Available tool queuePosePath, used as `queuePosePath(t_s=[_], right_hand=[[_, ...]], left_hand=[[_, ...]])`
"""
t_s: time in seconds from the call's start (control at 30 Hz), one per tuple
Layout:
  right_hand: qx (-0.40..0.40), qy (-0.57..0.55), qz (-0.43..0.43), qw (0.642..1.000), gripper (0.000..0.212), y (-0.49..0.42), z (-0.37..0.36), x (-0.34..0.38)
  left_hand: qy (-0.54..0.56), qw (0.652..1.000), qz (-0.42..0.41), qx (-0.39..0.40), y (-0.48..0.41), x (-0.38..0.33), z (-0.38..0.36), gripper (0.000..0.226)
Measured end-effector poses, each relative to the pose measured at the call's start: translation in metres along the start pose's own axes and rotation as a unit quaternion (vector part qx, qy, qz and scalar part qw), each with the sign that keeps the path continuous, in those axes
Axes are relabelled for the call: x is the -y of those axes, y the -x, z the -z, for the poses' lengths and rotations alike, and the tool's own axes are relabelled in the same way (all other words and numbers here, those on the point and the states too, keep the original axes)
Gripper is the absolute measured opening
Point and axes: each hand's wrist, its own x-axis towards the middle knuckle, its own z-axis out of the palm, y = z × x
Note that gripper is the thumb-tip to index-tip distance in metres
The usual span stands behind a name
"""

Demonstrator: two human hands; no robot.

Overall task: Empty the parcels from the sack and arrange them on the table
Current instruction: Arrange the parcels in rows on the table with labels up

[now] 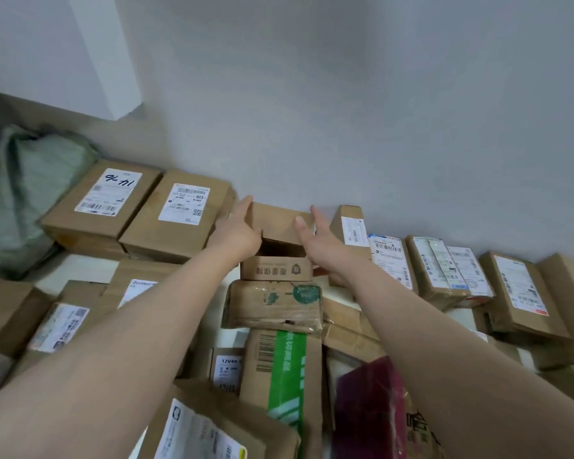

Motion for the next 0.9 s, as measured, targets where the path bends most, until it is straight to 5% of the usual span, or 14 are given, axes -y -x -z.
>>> queuePosePath(t_s=[0.13,0.3,0.43,0.57,0.7,0.9], right_hand=[[-0.037,-0.046,-0.013,0.998,0.045,-0.004,-0.006,0.003],[-0.072,-0.160,-0.046,0.983,0.036,-0.009,0.001,0.001],[-0.081,-0.182,-0.037,0.979,0.015,-0.010,0.001,-0.007],[-0.044,-0.188,-0.031,0.981,0.005,-0.016,-0.005,-0.015],[0.040,-0.156,-0.045,0.986,0.034,-0.022,-0.015,-0.017],[0.074,-0.154,-0.054,0.984,0.034,-0.026,-0.017,-0.016]], left_hand=[[0.157,0.984,0.071,0.044,0.001,-0.008,0.004,0.026],[0.257,0.957,0.135,-0.011,-0.002,-0.007,0.006,0.054],[0.326,0.934,0.147,0.002,0.000,0.003,0.000,0.056],[0.309,0.946,0.098,-0.023,-0.002,0.008,-0.005,0.052],[0.156,0.984,0.069,-0.050,-0.006,0.019,-0.017,0.055],[0.099,0.990,0.075,-0.071,-0.012,0.022,-0.022,0.050]])
